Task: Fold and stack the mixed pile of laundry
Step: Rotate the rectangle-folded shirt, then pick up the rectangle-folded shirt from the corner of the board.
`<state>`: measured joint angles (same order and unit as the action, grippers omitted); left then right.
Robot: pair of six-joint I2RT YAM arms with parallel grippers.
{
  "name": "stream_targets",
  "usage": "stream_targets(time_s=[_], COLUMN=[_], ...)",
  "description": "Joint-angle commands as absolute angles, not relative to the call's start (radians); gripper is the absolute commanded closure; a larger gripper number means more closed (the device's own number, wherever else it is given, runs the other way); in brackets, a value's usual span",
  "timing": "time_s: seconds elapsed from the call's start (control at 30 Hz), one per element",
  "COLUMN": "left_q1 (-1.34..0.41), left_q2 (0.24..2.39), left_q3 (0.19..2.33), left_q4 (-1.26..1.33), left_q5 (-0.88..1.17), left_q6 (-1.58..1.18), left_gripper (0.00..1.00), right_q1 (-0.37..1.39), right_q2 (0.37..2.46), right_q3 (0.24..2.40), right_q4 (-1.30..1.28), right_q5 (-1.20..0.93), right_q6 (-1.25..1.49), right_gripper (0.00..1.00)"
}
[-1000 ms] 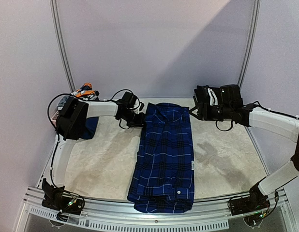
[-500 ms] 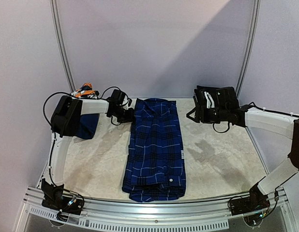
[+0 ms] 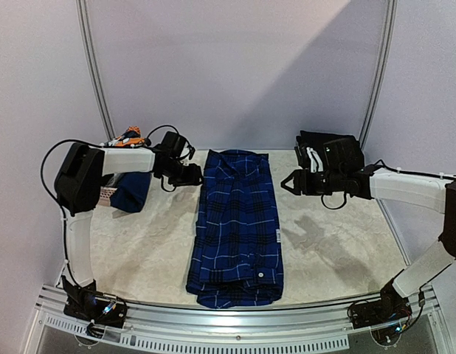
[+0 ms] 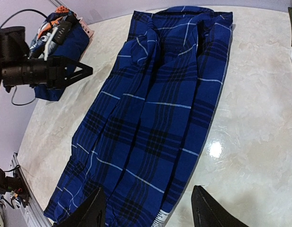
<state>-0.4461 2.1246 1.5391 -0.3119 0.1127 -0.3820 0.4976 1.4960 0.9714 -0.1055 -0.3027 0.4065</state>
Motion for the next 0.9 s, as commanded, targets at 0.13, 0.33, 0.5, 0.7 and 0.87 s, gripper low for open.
stream_targets(time_s=[0.13,0.33,0.5,0.7,0.87], left_q1=[-0.540,-0.597,-0.609,-0.659,-0.721], left_q2=[1.900,1.754,1.695,1.567,1.517], left_q3=[1.343,1.201,1.149,1.019,0.959], left_q4=[-0.321,-0.297,-0.337,-0.358,-0.418], left_q5=[-0.135,-0.323,-0.303,-0.249,-0.239], left_q6=[-0.356,-0.364,-0.377,-0.380,-0.402], left_gripper=[0.08,0.00,0.00,0.04,0.08], right_q1=[0.530,0.535,0.537,0.550,0.589], right_q2=[1.440,1.398,1.387,1.366,1.363], right_q3=[0.907,0.861,0.837,0.795,0.779], right_q4=[-0.103,-0.071,-0.059,-0.071,-0.101], right_q5=[-0.245,-0.226,-0.223,-0.220,-0.209], right_q6=[0.420,0.436,0.454,0.487,0.501], right_gripper=[0.37,0.36,0.36,0.36,0.35])
